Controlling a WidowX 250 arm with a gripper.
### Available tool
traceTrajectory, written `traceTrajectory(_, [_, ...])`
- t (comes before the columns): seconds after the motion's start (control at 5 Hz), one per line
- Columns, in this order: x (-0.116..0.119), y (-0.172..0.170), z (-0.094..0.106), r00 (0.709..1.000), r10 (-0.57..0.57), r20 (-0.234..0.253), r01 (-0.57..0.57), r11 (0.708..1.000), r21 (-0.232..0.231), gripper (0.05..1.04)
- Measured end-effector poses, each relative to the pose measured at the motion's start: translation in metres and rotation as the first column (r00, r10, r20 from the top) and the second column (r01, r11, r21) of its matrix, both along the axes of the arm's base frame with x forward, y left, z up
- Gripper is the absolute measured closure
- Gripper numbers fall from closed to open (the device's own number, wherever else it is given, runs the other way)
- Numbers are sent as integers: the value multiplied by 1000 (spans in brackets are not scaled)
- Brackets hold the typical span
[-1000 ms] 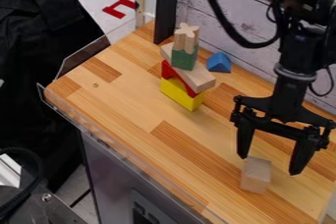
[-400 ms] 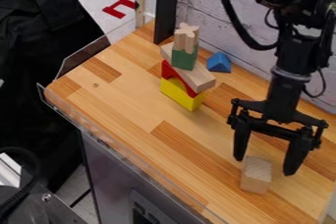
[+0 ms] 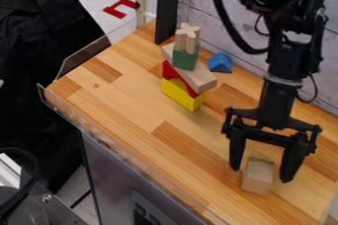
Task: Place the block on top of the plus
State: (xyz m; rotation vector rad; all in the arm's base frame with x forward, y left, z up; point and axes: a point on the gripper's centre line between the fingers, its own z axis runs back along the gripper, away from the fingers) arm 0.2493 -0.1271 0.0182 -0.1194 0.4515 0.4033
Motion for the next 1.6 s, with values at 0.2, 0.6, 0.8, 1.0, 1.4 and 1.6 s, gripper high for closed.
traceTrajectory(0.2, [0,-3,1,1000,17,-6,-17,1000,-24,108])
traceTrajectory(0.6, [3,-2,1,999,12,47,-9,998,-61,601])
traceTrajectory(0.8, [12,7,25,991,-21,134,26,999,-37,602])
traceTrajectory(1.0, [37,33,68,966,-48,256,47,999,9,602])
traceTrajectory(1.4, [71,94,129,922,-135,363,114,990,79,601])
traceTrajectory(1.6, [68,123,134,930,-107,352,85,993,77,602])
